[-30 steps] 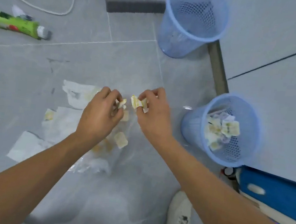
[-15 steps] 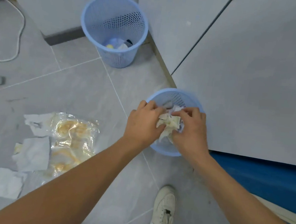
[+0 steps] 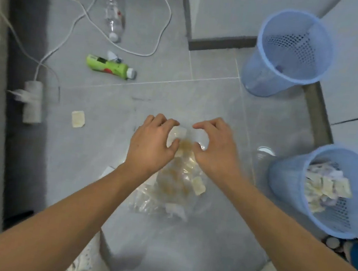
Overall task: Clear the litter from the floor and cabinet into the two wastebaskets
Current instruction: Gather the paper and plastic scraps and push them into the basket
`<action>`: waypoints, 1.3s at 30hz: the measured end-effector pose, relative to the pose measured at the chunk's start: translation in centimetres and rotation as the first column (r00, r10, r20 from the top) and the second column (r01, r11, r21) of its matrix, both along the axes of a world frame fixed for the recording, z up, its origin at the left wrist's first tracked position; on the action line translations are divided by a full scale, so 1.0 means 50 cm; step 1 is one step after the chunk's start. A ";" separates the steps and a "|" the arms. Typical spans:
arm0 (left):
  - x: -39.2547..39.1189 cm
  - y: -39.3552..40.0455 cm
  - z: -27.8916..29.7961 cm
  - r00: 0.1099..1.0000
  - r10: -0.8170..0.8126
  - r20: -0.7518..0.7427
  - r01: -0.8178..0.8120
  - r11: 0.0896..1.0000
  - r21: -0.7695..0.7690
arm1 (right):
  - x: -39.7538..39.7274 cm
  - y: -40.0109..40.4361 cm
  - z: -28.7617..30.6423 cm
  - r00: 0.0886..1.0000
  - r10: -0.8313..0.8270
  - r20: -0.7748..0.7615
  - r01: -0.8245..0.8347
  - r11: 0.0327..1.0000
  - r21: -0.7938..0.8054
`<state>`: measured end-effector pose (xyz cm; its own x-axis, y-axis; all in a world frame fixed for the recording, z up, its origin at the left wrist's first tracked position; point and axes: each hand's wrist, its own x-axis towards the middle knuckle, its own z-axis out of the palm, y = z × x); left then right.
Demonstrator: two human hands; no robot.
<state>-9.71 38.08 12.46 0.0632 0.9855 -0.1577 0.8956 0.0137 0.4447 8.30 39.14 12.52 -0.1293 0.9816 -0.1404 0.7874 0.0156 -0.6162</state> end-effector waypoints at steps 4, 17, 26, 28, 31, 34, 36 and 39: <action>-0.250 -0.040 -0.062 0.986 0.161 -0.031 -0.162 0.987 -0.022 | -0.249 0.015 -0.070 0.988 0.151 -0.033 -0.151 0.989 0.001; -0.633 -0.041 -0.383 0.959 0.267 -0.091 -0.281 0.935 -0.215 | -0.570 -0.029 -0.357 0.909 0.416 0.011 -0.409 0.899 -0.156; -0.593 -0.059 -0.471 0.967 0.143 -0.209 -0.180 0.969 -0.171 | -0.484 -0.196 -0.431 0.866 0.498 0.048 -0.473 0.846 -0.245; -0.581 -0.090 -0.471 0.964 0.163 -0.210 -0.200 0.965 -0.170 | -0.475 -0.233 -0.434 0.843 0.533 0.079 -0.496 0.825 -0.271; -0.559 -0.146 -0.475 0.964 0.209 -0.163 -0.236 0.955 -0.177 | -0.470 -0.286 -0.438 0.773 0.616 0.148 -0.558 0.773 -0.302; -0.528 -0.202 -0.477 0.963 0.250 -0.101 -0.265 0.948 -0.178 | -0.471 -0.323 -0.455 0.708 0.679 0.194 -0.624 0.730 -0.280; -0.508 -0.232 -0.473 0.962 0.262 -0.081 -0.272 0.947 -0.170 | -0.476 -0.331 -0.468 0.716 0.670 0.195 -0.629 0.740 -0.237; -0.487 -0.258 -0.454 0.960 0.273 -0.057 -0.278 0.952 -0.126 | -0.474 -0.325 -0.469 0.782 0.617 0.094 -0.604 0.786 -0.135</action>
<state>-34.08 25.18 -10.24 -0.2167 0.9341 -0.2837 0.8653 0.3183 0.3873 -15.38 22.91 -10.92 -0.6718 0.6846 -0.2830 0.7026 0.4679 -0.5362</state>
